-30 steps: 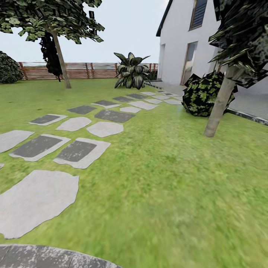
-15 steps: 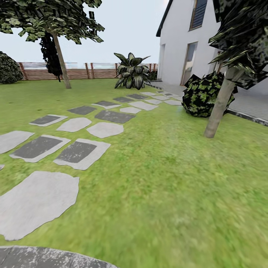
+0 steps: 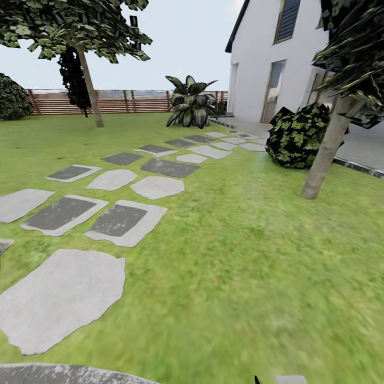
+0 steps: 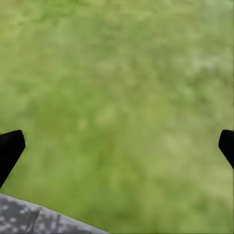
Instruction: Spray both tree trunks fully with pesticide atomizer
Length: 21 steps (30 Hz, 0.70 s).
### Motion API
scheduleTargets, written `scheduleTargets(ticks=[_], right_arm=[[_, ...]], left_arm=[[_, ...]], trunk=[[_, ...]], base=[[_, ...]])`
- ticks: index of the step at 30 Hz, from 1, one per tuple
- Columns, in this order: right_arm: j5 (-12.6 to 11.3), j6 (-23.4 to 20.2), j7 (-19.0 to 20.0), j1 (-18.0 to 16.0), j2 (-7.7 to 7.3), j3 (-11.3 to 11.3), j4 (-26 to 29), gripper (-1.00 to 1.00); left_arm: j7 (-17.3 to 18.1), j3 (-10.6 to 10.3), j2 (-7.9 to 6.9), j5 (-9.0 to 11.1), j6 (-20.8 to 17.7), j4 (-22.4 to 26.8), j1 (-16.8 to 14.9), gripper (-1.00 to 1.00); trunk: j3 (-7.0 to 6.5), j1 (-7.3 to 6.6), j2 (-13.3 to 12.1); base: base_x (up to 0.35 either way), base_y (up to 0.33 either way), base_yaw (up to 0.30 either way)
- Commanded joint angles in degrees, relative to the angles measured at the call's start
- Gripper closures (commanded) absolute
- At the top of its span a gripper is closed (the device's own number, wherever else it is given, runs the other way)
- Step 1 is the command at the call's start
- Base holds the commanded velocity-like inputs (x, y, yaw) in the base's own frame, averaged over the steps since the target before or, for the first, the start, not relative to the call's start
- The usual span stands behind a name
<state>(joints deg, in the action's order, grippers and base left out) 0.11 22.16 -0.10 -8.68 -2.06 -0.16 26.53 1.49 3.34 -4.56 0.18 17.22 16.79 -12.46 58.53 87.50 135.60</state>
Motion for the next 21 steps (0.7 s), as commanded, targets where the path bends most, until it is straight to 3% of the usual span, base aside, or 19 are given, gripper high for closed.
scheduleTargets(ticks=[1,21], right_arm=[[0.0,0.2,0.0,0.0,-0.02,0.0,-0.1,-1.00],[-0.1,0.2,-0.1,0.0,-0.12,0.0,-0.3,-1.00]], left_arm=[[0.2,0.2,0.00,0.0,0.2,-0.1,0.0,-1.00],[0.2,0.0,-0.07,-0.1,0.2,-0.4,-0.1,-1.00]], trunk=[[0.05,0.00,0.0],[0.05,0.00,0.0]], base=[[0.159,0.301,0.000],[0.250,0.252,0.000]])
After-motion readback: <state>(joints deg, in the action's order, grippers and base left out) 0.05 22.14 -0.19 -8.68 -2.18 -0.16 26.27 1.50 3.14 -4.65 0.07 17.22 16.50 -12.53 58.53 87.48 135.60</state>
